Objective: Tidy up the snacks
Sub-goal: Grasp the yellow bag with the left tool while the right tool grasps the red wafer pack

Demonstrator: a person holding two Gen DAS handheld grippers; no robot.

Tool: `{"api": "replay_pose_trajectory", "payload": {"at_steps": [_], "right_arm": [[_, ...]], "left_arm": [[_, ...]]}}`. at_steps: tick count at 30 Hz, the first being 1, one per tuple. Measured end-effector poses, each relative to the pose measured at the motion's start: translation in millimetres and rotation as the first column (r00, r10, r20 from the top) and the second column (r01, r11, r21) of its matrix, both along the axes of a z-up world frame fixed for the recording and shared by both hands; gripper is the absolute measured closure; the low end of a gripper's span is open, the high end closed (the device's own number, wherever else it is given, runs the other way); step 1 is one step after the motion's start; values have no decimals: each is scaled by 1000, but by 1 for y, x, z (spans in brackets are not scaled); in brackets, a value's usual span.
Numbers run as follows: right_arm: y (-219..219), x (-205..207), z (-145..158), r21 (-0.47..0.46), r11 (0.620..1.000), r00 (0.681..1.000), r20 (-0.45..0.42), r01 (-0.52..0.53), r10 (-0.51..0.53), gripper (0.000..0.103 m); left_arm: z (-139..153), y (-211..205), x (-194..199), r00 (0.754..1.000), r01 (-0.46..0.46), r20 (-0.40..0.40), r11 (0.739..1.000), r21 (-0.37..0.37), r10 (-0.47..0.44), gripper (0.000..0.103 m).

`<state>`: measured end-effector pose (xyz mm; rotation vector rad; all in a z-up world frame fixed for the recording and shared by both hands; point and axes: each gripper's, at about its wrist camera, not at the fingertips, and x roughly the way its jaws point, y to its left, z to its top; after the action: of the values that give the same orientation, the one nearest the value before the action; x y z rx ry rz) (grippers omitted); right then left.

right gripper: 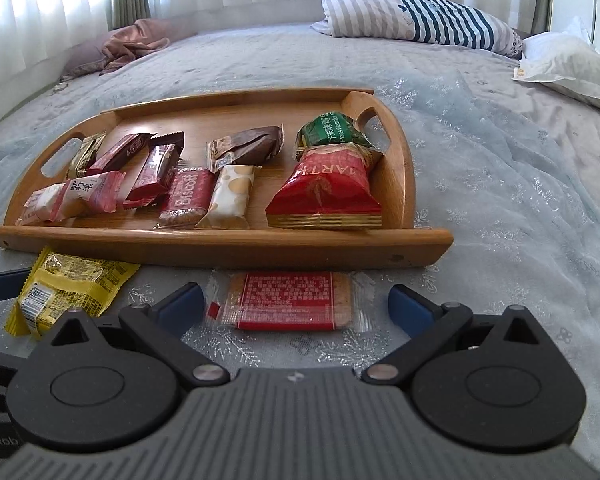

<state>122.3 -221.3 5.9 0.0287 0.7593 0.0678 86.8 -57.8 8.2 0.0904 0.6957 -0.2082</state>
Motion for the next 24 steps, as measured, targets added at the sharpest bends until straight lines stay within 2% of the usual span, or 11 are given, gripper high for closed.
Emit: {"api": "replay_pose_trajectory", "payload": {"at_steps": [3,5,12,15,19,22,24], "right_arm": [[-2,1,0,13,1000,1000,0,2,-2,0],[-3,1,-1,14,1000,1000,2,3,-3,0],[-5,-1,-1,32,999,1000,8,16,-17,0],[-4,-2,0,30,999,1000,5,18,-18,0],[2,-5,0,1,1000,1000,10,17,-17,0],[7,-8,-1,-20,1000,1000,21,9,-9,0],[8,-9,-2,-14,1000,1000,28,13,-12,5]], "left_arm": [[0,6,1,1000,-26,7,999,-24,27,22],[-1,10,2,1000,-21,9,999,-35,22,25],[1,19,-4,999,-19,32,998,-58,21,46],[7,29,-9,999,-35,27,993,-112,39,49],[13,38,-17,997,-51,45,993,-106,56,49],[16,46,-21,997,-60,44,988,-144,67,49],[16,49,-21,997,-65,38,987,-149,72,48]]}}
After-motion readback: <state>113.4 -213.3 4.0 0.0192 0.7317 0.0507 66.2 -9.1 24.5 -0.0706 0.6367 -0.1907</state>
